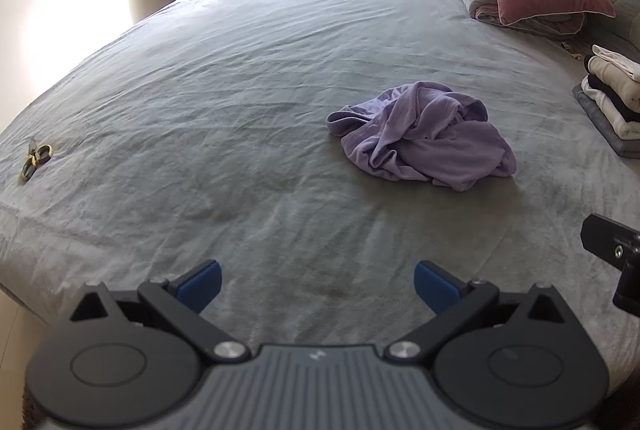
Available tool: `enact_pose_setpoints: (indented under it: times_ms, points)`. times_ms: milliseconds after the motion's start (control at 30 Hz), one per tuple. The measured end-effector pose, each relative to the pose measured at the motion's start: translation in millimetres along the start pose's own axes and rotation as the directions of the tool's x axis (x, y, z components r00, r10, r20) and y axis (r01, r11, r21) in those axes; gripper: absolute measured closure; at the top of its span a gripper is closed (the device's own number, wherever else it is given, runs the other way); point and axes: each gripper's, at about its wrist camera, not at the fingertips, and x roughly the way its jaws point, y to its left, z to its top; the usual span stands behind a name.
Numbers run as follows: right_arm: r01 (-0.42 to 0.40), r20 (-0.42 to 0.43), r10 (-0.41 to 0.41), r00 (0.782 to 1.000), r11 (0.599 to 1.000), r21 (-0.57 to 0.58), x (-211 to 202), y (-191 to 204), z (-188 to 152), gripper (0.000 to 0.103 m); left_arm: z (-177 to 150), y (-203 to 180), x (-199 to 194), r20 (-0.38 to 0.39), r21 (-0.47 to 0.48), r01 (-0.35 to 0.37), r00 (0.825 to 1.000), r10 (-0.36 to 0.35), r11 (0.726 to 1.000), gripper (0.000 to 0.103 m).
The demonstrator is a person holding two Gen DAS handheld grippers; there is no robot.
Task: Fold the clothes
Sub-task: 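Move both open tools toward the crumpled lavender garment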
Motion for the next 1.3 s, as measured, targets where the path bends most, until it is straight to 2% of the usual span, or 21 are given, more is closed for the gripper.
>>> enact_pose_setpoints:
  times_ms: [200,367,467,533,600,800,967,1100,1233,1300]
  points:
    - [-0.005,0.003,0.005,1.0,1.0,0.005,12.7,-5.0,12.3,0.0,15.1,5.2,19.1,-0.017,-0.008,-0.033,0.999,0.033,0.999,0.0]
    - [0.023,-0.038,-0.023,0.999,1.0,-0.002,39.9,-10.9,21.8,0.0,29.2,0.0,45.1,-0.033,0.065,-0.06,0.998,0.063,0.996,0.0]
    - [0.032,-0.083,-0.034,0.996,0.999,-0.019,61.0,-11.2,24.5,0.0,39.5,-1.2,60.8,-0.05,0.071,-0.019,0.999,0.023,0.997,0.0]
    - [0.021,-0.112,-0.023,0.993,1.0,-0.022,73.2,-10.1,24.7,0.0,47.0,-2.4,72.7,-0.059,0.067,0.026,0.998,-0.022,0.997,0.0]
    - [-0.001,-0.138,-0.002,0.99,1.0,-0.02,84.4,-8.5,24.0,0.0,55.0,-4.5,87.9,-0.062,0.051,0.042,0.997,-0.039,0.998,0.0]
    - [-0.016,-0.215,0.004,0.977,0.998,-0.053,118.9,1.4,21.8,0.0,69.2,-10.6,123.3,-0.087,0.06,0.022,0.996,-0.017,0.998,0.0]
    - [-0.003,-0.257,-0.013,0.966,0.998,-0.062,136.7,2.2,17.9,0.0,68.7,-13.6,145.4,-0.14,0.063,0.034,0.99,-0.025,0.997,0.0]
    - [0.005,-0.286,-0.02,0.958,0.999,-0.052,146.3,-0.5,12.0,0.0,60.6,-22.1,159.1,-0.165,0.129,0.012,0.986,0.01,0.992,0.0]
    - [0.027,-0.314,-0.041,0.948,0.999,-0.047,155.8,-3.6,4.4,0.0,52.9,-21.8,159.8,-0.13,0.129,0.025,0.992,-0.008,0.991,0.0]
    - [0.04,-0.327,-0.052,0.944,0.998,-0.043,160.6,-5.6,0.1,0.0,50.2,-16.4,161.6,-0.124,0.089,0.044,0.992,-0.032,0.995,0.0]
